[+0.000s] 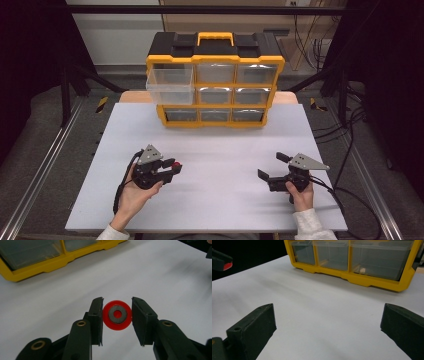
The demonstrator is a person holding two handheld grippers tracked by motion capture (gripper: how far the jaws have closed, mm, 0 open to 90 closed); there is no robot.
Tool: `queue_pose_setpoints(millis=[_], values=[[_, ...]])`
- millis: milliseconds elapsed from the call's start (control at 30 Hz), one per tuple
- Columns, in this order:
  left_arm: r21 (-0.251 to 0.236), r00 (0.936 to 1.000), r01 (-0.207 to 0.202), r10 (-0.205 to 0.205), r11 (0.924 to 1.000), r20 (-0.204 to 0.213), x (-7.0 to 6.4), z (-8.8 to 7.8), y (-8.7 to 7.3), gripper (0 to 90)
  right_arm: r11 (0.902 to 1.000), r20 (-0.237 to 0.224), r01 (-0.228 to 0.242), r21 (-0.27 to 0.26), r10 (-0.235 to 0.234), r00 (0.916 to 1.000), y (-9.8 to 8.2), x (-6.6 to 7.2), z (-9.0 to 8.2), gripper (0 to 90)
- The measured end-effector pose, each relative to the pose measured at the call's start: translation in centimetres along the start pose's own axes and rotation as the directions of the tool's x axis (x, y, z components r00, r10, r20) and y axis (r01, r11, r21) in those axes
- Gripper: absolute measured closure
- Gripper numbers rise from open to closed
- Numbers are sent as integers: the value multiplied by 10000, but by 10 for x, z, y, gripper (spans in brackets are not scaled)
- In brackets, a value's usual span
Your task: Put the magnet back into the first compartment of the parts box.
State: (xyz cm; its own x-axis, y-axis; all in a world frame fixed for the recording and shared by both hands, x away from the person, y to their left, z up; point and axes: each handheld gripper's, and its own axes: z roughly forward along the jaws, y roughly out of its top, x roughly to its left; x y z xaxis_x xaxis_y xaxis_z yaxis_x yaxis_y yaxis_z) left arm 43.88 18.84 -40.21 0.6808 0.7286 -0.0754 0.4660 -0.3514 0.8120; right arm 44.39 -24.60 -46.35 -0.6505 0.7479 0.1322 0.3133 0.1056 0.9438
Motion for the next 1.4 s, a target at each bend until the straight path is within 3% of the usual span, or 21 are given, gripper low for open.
queue_pose_setpoints(millis=[667,1400], values=[[-510,9992,191,-209,9985,-345,12,-20,11,618,10000,2,42,-1,-42,10000,0,0,1,6],[-1110,9989,-1,-52,9938,-474,20,-39,44,618,10000,3,-56,24,56,10000,-1,-1,0,6]])
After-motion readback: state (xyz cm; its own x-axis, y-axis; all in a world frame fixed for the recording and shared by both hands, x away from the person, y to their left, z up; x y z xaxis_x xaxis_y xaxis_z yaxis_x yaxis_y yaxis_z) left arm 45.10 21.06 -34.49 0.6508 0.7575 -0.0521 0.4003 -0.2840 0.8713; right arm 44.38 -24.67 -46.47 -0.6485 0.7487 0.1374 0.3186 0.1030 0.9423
